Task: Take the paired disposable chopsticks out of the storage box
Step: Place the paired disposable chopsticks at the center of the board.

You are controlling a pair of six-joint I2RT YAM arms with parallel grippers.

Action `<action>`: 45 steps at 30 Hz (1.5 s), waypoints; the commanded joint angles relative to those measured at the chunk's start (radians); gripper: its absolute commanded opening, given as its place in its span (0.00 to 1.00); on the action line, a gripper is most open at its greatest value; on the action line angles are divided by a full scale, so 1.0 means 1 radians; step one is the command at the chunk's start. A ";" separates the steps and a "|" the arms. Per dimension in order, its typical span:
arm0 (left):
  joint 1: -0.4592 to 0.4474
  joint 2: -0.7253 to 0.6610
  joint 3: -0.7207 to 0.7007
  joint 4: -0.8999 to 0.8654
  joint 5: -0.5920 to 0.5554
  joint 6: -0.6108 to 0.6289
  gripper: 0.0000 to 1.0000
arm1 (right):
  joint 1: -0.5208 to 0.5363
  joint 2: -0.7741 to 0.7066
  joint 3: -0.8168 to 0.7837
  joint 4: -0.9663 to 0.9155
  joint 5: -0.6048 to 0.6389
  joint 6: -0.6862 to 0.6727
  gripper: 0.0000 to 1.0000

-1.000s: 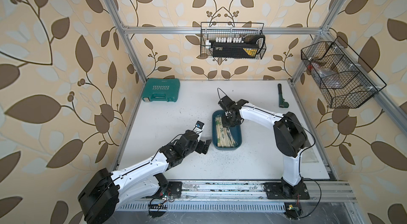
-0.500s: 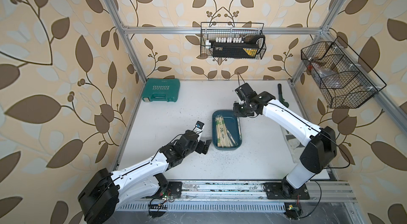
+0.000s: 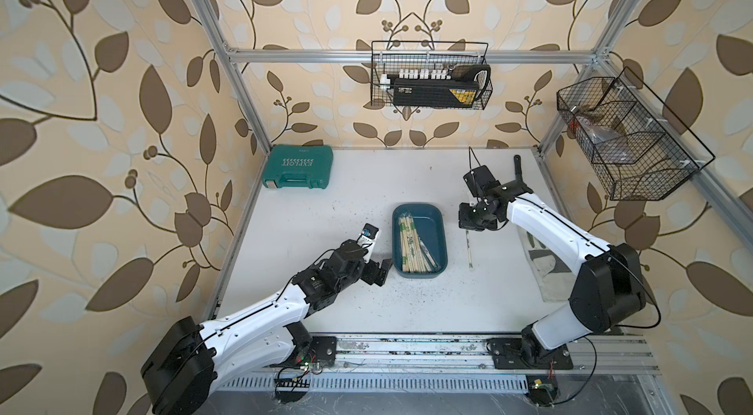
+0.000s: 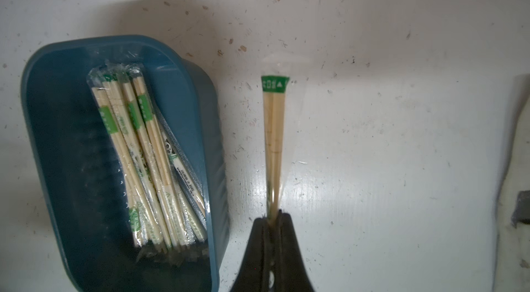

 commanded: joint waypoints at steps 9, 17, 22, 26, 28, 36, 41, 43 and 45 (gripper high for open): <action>0.002 0.011 0.005 0.039 0.040 0.030 0.99 | 0.011 0.141 -0.015 0.126 -0.004 -0.047 0.00; 0.001 -0.001 -0.007 0.064 0.050 0.026 0.99 | 0.021 0.224 0.011 0.171 0.020 -0.045 0.00; 0.001 -0.001 -0.006 0.064 0.051 0.026 0.99 | 0.022 0.258 0.014 0.177 0.030 -0.036 0.00; 0.001 -0.004 -0.007 0.064 0.051 0.027 0.99 | 0.022 0.278 0.016 0.189 0.039 -0.033 0.00; 0.001 -0.004 -0.006 0.064 0.051 0.028 0.99 | 0.023 0.289 0.016 0.191 0.042 -0.030 0.00; 0.002 -0.006 -0.005 0.058 0.052 0.028 0.99 | 0.022 0.317 0.014 0.202 0.051 -0.021 0.02; 0.001 -0.007 -0.007 0.059 0.053 0.029 0.99 | 0.023 0.330 0.013 0.207 0.049 -0.017 0.10; 0.001 -0.006 -0.005 0.059 0.054 0.029 0.99 | 0.023 0.332 0.013 0.212 0.048 -0.017 0.15; 0.001 -0.004 -0.005 0.057 0.055 0.029 0.99 | 0.024 0.332 0.012 0.211 0.051 -0.018 0.18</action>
